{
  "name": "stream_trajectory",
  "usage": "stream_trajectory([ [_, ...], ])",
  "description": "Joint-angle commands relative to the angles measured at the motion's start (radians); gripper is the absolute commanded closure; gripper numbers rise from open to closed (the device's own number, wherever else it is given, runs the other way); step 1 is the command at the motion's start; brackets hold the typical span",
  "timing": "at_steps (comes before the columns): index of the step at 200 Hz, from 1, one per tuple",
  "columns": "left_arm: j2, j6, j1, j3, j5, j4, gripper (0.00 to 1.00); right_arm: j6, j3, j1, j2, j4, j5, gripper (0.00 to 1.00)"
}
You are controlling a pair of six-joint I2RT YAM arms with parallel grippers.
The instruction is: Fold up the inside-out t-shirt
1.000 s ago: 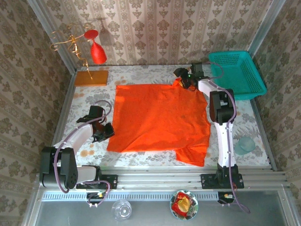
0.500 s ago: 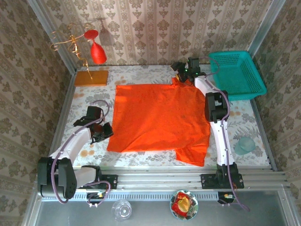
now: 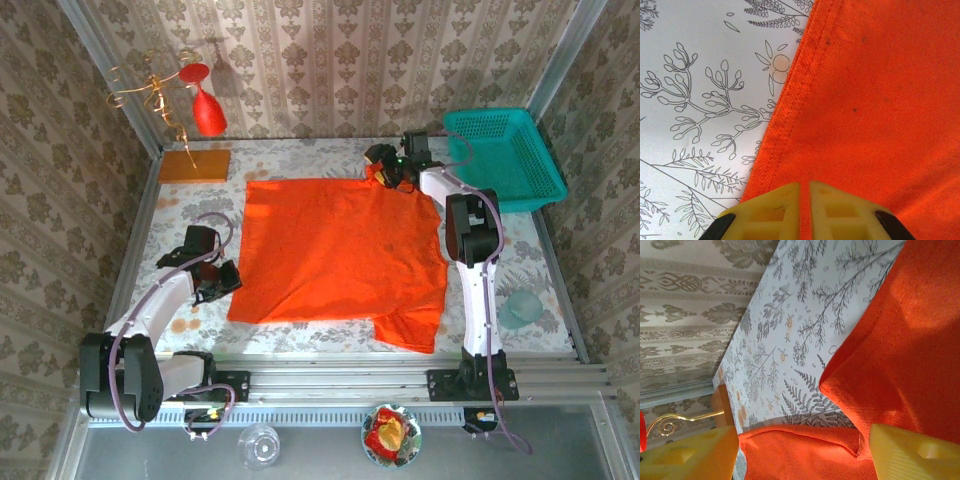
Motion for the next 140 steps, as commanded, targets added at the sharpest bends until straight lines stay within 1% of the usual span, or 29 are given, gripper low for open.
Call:
stream_trajectory([
  [1,0.010,0.011,-0.008,0.015,0.013,-0.003,0.86,0.042,0.029,0.017,0.045,0.069,-0.053,0.29],
  [39,0.015,0.011,-0.009,0.005,0.005,-0.004,0.86,0.080,0.171,0.028,0.158,0.056,-0.064,0.29],
  [74,0.018,0.007,-0.009,-0.009,0.000,-0.004,0.86,0.052,0.300,0.032,0.246,-0.086,-0.021,0.30],
  [106,0.003,0.006,-0.009,0.003,-0.001,-0.019,0.86,0.042,0.336,0.029,0.280,-0.125,0.005,0.30],
  [127,-0.016,0.013,-0.011,0.025,-0.003,-0.040,0.86,0.013,0.410,0.028,0.284,-0.180,-0.015,0.30],
  [140,-0.027,0.016,-0.012,0.035,-0.002,-0.047,0.86,-0.008,0.439,0.028,0.256,-0.215,-0.040,0.33],
])
